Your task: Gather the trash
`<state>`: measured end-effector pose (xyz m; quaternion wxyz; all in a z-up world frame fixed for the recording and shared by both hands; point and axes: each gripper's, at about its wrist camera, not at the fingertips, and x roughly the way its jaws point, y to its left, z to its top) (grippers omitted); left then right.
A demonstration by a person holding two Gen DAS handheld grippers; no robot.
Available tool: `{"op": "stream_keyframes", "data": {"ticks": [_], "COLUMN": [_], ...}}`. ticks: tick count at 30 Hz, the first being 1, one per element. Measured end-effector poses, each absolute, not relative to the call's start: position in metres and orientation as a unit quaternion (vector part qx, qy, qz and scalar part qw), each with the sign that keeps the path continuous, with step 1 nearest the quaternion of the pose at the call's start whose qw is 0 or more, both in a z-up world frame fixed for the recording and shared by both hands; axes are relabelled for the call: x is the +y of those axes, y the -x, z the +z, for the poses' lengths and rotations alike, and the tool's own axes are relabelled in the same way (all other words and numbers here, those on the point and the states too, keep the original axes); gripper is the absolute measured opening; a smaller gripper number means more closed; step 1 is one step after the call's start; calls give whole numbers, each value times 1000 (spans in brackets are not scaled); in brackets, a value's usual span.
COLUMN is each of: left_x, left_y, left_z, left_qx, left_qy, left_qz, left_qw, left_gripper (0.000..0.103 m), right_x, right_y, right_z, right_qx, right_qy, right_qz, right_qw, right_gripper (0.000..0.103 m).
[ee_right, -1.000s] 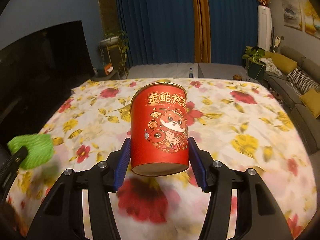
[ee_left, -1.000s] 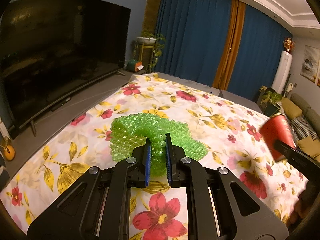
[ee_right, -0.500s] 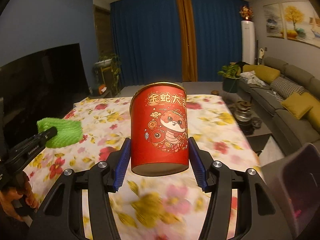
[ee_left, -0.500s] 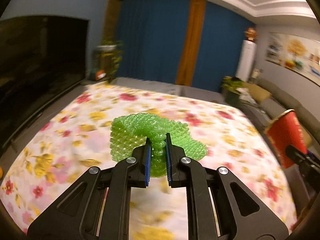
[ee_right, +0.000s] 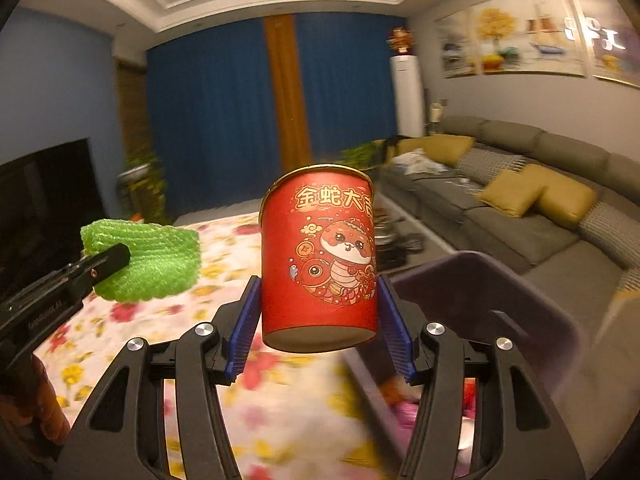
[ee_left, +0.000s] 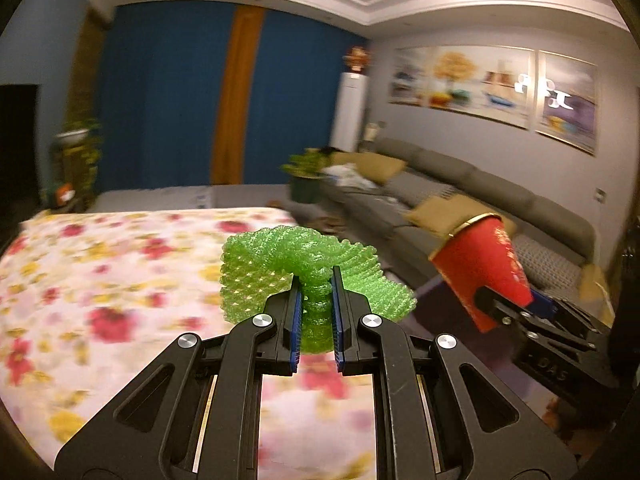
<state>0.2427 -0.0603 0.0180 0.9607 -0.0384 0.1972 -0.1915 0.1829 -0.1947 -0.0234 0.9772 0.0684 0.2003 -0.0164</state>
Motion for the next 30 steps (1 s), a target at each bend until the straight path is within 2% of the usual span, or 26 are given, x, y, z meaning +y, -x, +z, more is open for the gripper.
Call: {"op": "stream_keyframes", "data": {"ticks": [8, 16, 17, 18, 19, 21, 24, 27, 30], "left_x": [-164, -204, -207, -208, -212, -214, -207, -199, -186], "left_y": [-248, -256, -257, -259, -261, -266, -265, -265, -263], "left_z": [1, -20, -22, -25, -27, -32, -37, -38, -34], "left_qx": [209, 232, 234, 238, 243, 254, 258, 262, 260], "left_qy": [31, 28, 27, 26, 26, 26, 27, 35, 44], "left_qz": [-290, -336, -339, -343, -347, -347, -339, -329, -320], "left_qw": [933, 913, 911, 908, 906, 902, 904, 906, 910], "left_gripper": [13, 16, 19, 21, 28, 38, 61, 68, 77], "right_x": [-267, -293, -294, -292, -291, -292, -294, -297, -294], "right_y": [-158, -154, -155, -154, -155, -154, -152, -148, -142], "right_z": [-33, -35, -35, -35, -35, -36, -38, -38, -38], "right_qx": [191, 182, 180, 178, 176, 175, 175, 178, 178], "right_qy": [-103, -127, -126, -126, -127, -131, -137, -138, -126], "right_qz": [-77, -92, -96, -98, -99, -99, -102, -102, -106], "right_qw": [973, 971, 971, 971, 971, 971, 970, 969, 970], "right_gripper": [56, 60, 62, 68, 73, 73, 73, 74, 79]}}
